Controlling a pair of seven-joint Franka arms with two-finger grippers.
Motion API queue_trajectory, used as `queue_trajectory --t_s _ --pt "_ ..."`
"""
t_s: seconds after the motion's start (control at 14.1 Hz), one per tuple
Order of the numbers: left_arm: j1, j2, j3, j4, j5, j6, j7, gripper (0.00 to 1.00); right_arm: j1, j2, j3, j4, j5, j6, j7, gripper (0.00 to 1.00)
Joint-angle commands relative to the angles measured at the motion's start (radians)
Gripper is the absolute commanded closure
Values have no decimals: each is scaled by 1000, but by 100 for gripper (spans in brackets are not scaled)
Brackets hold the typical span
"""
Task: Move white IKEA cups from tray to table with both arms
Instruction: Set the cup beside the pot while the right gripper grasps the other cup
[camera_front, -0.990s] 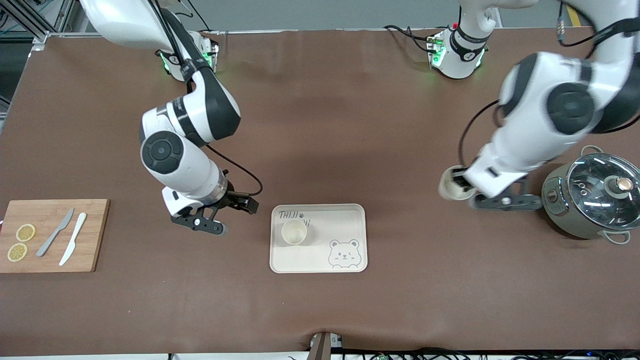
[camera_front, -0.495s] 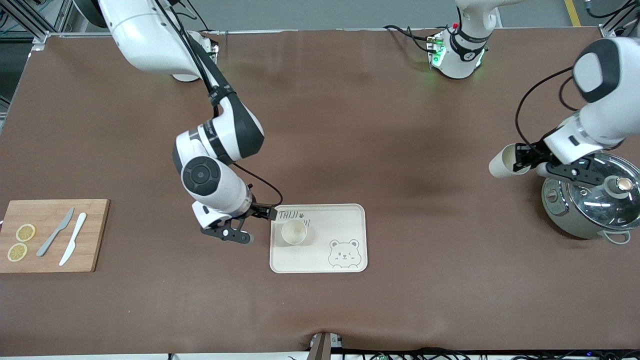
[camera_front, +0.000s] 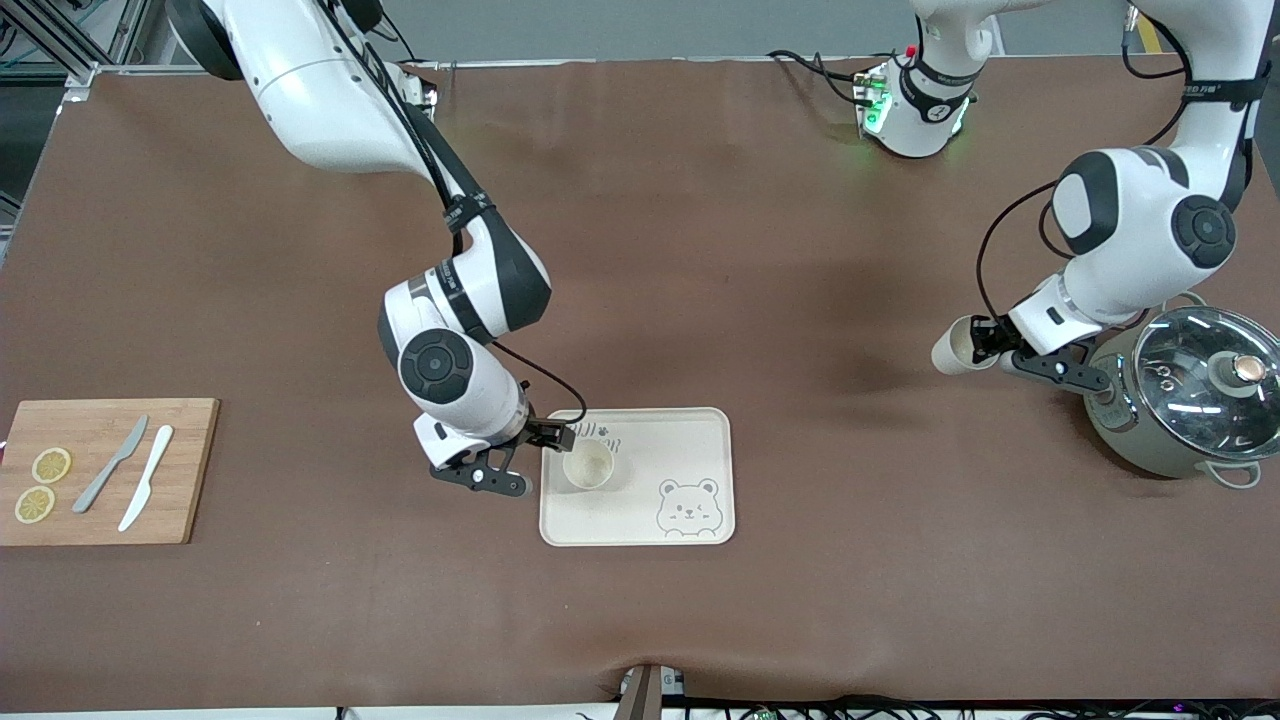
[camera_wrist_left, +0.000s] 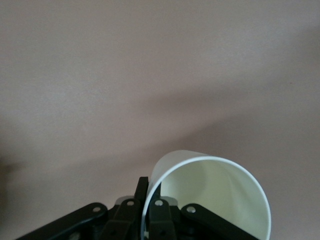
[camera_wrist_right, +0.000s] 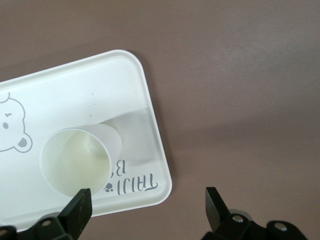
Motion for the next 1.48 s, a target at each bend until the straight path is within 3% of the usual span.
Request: queue_trajectory --t_s 0.0,0.49,1.34,1.41 --pt "-3 63 -16 2 -35 85 25 100 22 52 -6 61 12 9 15 0" --pt "-9 185 -22 2 -23 266 22 100 34 82 -7 64 10 66 18 0" --pt "-5 270 -8 -2 81 409 8 100 42 142 -7 61 10 161 37 0" --pt "-11 270 -7 -1 83 409 2 87 42 147 -7 61 10 161 41 0"
